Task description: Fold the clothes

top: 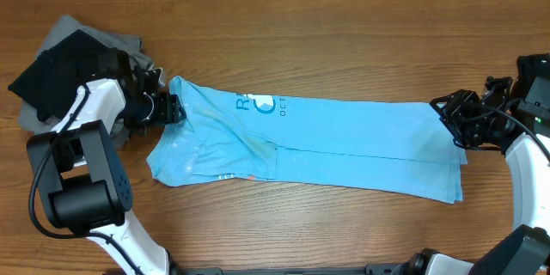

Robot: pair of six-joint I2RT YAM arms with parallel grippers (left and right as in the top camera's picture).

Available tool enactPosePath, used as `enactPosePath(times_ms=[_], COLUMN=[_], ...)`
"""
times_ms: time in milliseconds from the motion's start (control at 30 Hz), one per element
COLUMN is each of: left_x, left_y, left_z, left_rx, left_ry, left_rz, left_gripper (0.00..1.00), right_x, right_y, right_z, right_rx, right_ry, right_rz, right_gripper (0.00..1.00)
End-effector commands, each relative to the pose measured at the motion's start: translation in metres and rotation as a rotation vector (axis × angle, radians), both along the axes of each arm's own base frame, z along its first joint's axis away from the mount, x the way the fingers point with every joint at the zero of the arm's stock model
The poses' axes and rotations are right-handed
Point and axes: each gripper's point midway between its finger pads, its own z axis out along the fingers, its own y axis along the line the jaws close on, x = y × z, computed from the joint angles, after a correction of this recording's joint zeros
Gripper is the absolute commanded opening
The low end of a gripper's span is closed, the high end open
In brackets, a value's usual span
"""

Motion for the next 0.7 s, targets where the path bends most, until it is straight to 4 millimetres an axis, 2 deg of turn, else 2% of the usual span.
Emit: enactPosePath(times_ms=[0,133,200,300,400,467,533,667], left_x=[-0.038,-0.041,-0.043,-0.047,-0.048,-0.051,-0.055,-0.059], left_y=[-0.027,-0.034,-0.039,-0.039,-0.041,-0.042,-0.039,-0.032], left_z=[-0.049,-0.046,-0.044,-0.043,-0.042,-0.042,-0.043,-0.045], left_rx=[-0.070,-0.111,-0.143,-0.144,-0.156,-0.157,-0.137,-0.105], left_ry=[0.168,0.177,0.177,0.191,0.196,0.209,0.229,0.253], left_rz=[-0.057,-0.059,-0.078,-0.078,-0.077,-0.076,-0.075,-0.065], left_gripper=[0.66,0.73,0.73,0.69,0.59,0.59,0.68,0.74], right_x=[0.004,0.003,0.002,0.002,0.001,-0.002,-0.006,-0.015], right_y=[-0.006,-0.008,-0.010,-0.010,-0.019,-0.029,-0.042,-0.062], right_z=[0.006,0.005,0.004,0.004,0.000,-0.005,-0.012,-0.036], right_rx=[-0.024,-0.038,-0.046,-0.049,-0.094,-0.147,-0.197,-0.196], right_ry=[-0.019,-0.011,-0.007,-0.006,0.016,0.042,0.081,0.168], right_rz=[-0.004,-0.012,-0.017,-0.018,-0.042,-0.071,-0.108,-0.160], right_gripper=[0.49,0.49,0.49,0.49,0.50,0.56,0.60,0.64])
